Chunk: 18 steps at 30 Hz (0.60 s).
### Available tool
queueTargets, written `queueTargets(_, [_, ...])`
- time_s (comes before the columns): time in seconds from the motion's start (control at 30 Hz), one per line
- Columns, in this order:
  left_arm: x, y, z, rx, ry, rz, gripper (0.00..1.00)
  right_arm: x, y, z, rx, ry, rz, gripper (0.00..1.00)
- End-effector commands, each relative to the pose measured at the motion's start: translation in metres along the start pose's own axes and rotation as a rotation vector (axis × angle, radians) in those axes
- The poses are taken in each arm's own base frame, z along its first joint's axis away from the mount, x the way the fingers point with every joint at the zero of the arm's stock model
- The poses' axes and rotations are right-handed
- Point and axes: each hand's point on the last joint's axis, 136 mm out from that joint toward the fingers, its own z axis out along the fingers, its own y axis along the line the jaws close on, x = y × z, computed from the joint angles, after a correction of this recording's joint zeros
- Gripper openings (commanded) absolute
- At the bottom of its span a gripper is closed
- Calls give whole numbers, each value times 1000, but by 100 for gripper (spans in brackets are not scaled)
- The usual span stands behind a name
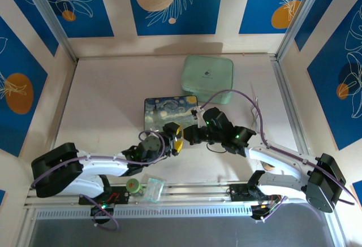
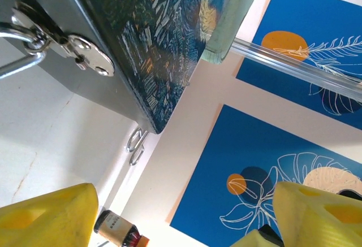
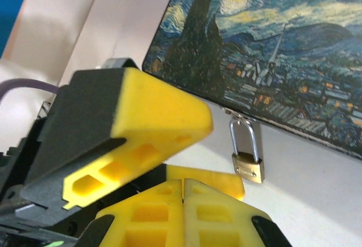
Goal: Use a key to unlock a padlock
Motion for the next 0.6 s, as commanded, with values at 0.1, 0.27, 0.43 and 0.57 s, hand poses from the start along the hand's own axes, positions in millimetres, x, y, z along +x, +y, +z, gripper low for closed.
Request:
queueTargets(0.1, [18, -18, 7, 75, 78, -69, 86, -5, 7, 2, -31, -37, -11, 0])
queueTargets(0.27, [16, -27, 7, 117, 64, -90, 84, -3, 6, 7, -29, -39, -16, 0])
queueTargets(0.43, [13, -30, 7, 140, 51, -104, 63, -1, 5, 8, -28, -38, -12, 0])
queueTargets(0.57, [9, -29, 6, 133, 35, -98, 48, 0, 2, 8, -22, -37, -12, 0])
